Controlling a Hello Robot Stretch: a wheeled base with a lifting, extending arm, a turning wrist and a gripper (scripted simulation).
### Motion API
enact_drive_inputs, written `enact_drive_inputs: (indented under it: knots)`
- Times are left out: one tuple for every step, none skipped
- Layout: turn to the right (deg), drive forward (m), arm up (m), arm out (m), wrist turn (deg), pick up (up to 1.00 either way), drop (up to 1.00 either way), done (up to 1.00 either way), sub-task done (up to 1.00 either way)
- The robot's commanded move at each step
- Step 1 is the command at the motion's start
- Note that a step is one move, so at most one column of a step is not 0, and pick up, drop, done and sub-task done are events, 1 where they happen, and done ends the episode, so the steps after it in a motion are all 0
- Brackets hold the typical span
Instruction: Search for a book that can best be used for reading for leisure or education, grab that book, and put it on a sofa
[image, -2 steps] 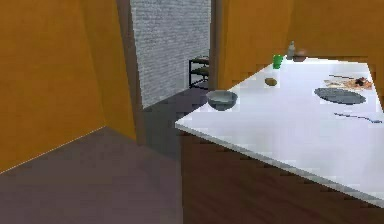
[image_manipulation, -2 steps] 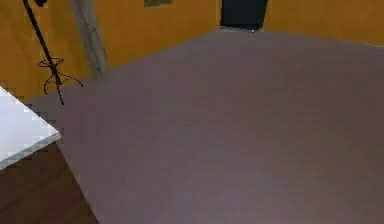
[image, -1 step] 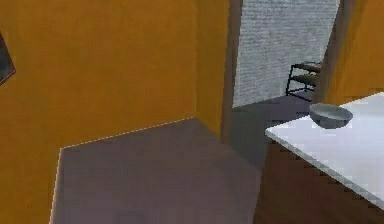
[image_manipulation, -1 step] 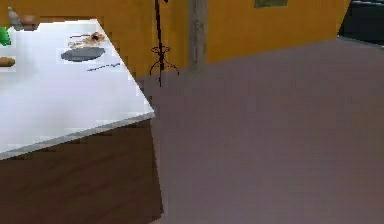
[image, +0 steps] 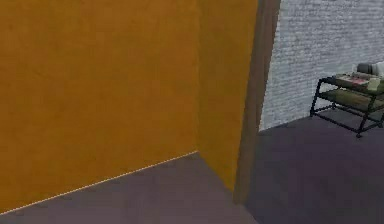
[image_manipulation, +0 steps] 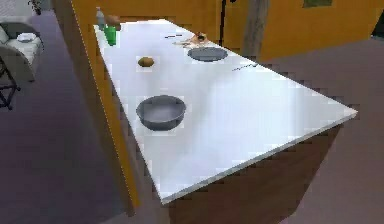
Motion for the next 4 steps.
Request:
enact_drive_inputs:
  knots:
    - [42.0,0.00,0.00,0.00,0.0,0.00,0.00,0.00,0.00]
    - [0.0,0.70,0.00,0.00,0.0,0.00,0.00,0.00,0.00]
    - [6.0,0.00,0.00,0.00,0.0,0.00,0.00,0.00,0.00]
    - [0.0,1.00,0.00,0.00,0.0,0.00,0.00,0.00,0.00]
